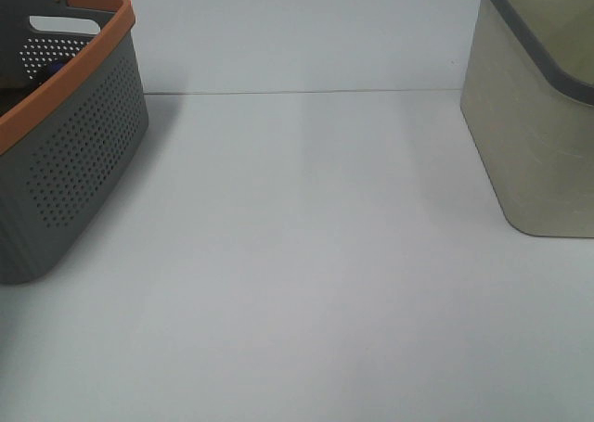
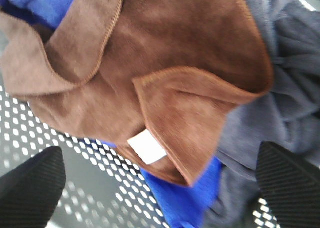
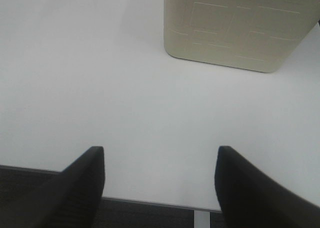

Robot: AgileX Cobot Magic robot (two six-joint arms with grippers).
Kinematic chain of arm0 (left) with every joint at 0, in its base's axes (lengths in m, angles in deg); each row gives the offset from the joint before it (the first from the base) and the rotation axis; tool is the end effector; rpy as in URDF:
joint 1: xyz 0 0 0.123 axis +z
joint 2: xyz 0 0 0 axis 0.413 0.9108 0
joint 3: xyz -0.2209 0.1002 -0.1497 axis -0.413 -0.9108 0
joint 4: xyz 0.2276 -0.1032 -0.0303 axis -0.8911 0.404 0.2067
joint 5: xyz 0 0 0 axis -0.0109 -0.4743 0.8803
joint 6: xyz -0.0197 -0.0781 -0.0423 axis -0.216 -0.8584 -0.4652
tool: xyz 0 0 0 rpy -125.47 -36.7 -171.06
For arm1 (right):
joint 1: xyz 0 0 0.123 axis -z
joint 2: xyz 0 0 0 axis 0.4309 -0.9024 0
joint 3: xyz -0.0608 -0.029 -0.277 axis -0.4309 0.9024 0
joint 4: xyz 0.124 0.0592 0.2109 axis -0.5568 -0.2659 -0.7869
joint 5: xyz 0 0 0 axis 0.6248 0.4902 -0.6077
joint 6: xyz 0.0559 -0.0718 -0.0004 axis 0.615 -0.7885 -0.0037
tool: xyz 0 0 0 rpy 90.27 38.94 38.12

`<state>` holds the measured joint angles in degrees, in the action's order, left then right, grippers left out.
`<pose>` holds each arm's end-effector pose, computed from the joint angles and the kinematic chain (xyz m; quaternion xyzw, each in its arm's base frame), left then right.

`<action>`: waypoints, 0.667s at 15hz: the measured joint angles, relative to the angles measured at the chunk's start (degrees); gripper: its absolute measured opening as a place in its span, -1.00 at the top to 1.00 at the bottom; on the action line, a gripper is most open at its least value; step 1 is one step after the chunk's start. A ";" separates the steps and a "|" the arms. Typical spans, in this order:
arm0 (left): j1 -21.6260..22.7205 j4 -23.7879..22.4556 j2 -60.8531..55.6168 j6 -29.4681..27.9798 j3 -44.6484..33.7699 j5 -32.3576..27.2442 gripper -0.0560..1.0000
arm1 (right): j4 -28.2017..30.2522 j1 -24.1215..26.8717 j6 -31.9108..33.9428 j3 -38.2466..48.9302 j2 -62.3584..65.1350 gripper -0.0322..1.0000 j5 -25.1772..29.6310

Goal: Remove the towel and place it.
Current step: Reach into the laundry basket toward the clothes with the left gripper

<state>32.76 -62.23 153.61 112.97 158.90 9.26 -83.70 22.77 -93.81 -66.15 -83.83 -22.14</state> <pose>0.4250 0.0597 0.2709 0.5505 0.8213 0.0888 0.1206 -0.0064 0.0048 0.2793 -0.0611 0.8462 0.0201 0.5289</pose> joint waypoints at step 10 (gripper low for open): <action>0.17 2.06 7.68 8.42 0.00 5.33 -0.84 | 0.00 0.00 0.00 0.00 0.00 -0.31 0.00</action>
<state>32.93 -60.17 161.29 121.39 158.90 14.59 -83.70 22.77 -93.81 -66.15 -83.83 -22.14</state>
